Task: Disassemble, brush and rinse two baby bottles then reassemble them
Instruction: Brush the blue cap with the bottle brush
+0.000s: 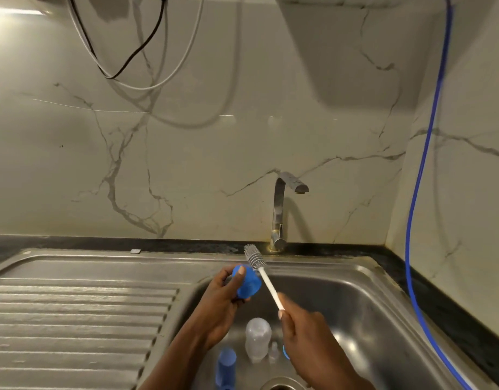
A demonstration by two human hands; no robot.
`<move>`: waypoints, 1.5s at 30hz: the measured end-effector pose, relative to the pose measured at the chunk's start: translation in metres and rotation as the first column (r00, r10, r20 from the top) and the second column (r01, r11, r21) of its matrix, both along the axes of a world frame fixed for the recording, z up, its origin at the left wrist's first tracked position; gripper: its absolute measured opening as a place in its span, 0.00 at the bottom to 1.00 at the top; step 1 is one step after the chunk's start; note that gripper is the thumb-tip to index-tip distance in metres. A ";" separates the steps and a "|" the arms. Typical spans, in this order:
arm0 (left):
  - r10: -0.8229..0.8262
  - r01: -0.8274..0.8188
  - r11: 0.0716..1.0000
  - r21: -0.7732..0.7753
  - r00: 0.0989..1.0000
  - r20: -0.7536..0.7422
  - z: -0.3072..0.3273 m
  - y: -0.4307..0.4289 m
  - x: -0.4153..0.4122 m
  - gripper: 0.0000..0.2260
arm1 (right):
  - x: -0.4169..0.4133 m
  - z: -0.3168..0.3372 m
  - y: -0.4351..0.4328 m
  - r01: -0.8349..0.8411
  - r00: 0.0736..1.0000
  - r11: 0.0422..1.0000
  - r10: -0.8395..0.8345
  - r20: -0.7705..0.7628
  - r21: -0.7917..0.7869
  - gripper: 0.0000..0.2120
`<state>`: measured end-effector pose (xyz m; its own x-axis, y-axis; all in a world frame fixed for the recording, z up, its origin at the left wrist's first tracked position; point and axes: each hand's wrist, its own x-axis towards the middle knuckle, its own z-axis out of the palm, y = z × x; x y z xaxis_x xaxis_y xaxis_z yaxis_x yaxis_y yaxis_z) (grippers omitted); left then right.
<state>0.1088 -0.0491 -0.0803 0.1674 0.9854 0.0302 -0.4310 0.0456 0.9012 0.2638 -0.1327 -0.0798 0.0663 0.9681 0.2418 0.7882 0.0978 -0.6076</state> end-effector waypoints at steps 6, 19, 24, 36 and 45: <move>0.163 -0.148 0.983 -0.112 0.976 0.145 -0.003 0.011 -0.014 0.29 | -0.006 0.005 -0.006 -0.064 0.998 0.998 0.064 -0.019 -0.017 0.20; -0.080 0.127 0.982 -0.141 0.951 0.298 0.002 0.000 -0.009 0.14 | 0.004 0.006 -0.001 -0.006 0.999 1.000 0.006 -0.037 0.009 0.19; -0.040 0.066 0.985 -0.161 0.987 0.157 0.001 0.002 -0.008 0.25 | -0.001 0.000 -0.003 -0.003 1.000 1.000 0.003 -0.001 0.013 0.21; 0.231 -0.169 0.955 -0.244 0.939 0.255 -0.014 0.022 -0.023 0.13 | -0.022 0.005 -0.014 -0.051 0.990 0.997 0.057 0.126 -0.052 0.22; 0.014 0.008 0.991 -0.131 0.986 0.165 -0.003 0.004 -0.001 0.21 | -0.007 0.004 -0.006 -0.052 0.998 0.999 0.052 -0.025 0.009 0.22</move>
